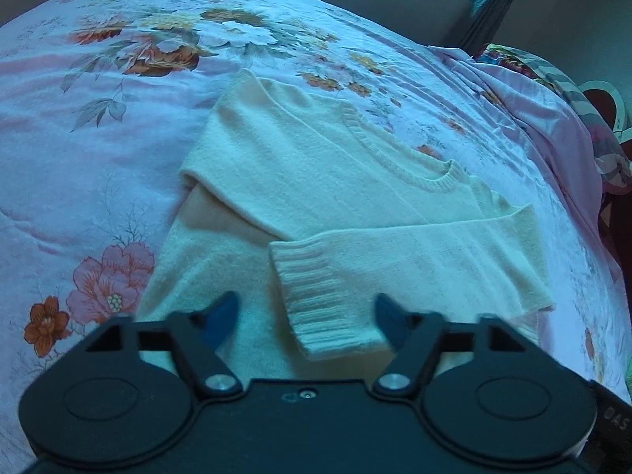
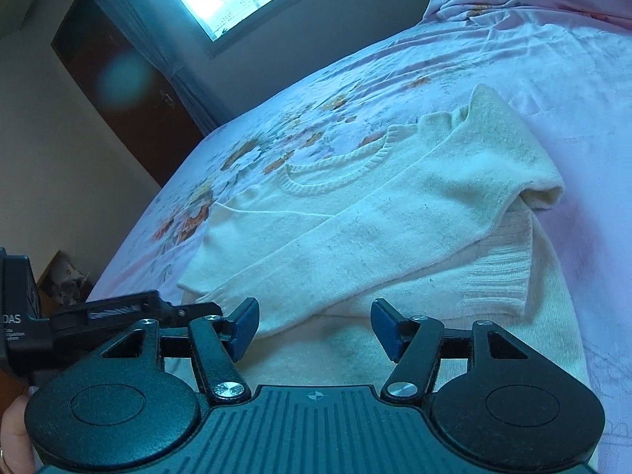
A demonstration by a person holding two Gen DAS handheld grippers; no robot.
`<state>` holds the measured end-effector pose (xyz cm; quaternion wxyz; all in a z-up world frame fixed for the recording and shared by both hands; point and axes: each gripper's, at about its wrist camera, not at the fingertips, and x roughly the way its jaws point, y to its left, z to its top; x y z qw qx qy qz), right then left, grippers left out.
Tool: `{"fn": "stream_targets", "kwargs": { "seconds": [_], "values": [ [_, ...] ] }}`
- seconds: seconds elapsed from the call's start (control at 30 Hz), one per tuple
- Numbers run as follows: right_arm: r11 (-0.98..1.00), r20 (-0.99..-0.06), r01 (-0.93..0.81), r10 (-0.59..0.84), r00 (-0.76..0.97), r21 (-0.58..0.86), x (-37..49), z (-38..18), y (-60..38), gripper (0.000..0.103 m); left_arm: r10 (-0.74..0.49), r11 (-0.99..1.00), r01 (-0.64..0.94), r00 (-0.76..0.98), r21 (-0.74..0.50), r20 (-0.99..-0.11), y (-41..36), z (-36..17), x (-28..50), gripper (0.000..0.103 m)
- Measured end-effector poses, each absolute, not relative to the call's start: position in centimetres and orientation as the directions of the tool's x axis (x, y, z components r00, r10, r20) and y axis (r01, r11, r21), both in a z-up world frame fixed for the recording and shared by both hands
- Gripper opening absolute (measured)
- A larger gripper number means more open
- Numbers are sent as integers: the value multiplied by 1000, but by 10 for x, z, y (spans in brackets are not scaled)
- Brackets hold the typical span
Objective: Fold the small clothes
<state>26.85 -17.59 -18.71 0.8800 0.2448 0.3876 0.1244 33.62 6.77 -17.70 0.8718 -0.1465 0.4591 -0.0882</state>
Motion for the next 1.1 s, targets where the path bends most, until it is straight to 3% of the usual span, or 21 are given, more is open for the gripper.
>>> {"fn": "stream_targets", "kwargs": {
  "seconds": [0.03,0.13,0.2,0.33,0.5,0.57,0.7,0.77,0.8,0.9,0.97,1.1],
  "values": [
    [850,-621,-29,407,670,526,268,-187,-176,62,-290,938,9,564,-346,-773,70,-179,338,56],
    [851,-617,-26,400,678,524,267,-186,-177,62,-302,931,4,573,-366,-762,73,-180,342,36],
    [851,-618,-22,398,678,524,267,-187,-177,62,-318,923,4,570,-384,-758,72,-182,345,12],
    [858,-619,-9,379,688,514,268,-187,-177,62,-308,925,11,605,-379,-734,66,-178,345,5],
    [881,-607,-7,331,722,473,273,-178,-183,62,-281,888,-41,742,-459,-609,99,-135,330,0],
    [886,-600,-3,317,735,465,277,-175,-188,62,-233,890,-76,772,-450,-591,120,-127,325,0],
    [895,-618,32,281,735,444,290,-182,-191,62,-200,919,-118,683,-376,-703,125,-167,325,0],
    [906,-624,71,229,747,417,292,-182,-195,62,-251,898,-126,640,-422,-726,127,-182,323,0],
    [902,-622,91,215,753,421,291,-181,-200,62,-257,893,-127,643,-432,-721,127,-182,321,6],
    [890,-615,88,234,753,446,286,-180,-212,62,-288,891,-85,652,-446,-701,124,-175,323,38],
    [902,-626,81,226,747,423,285,-181,-211,62,-309,881,-73,659,-467,-686,121,-172,328,50],
    [888,-627,88,245,739,450,280,-186,-207,62,-321,889,-62,624,-454,-712,108,-180,342,46]
  ]
}}
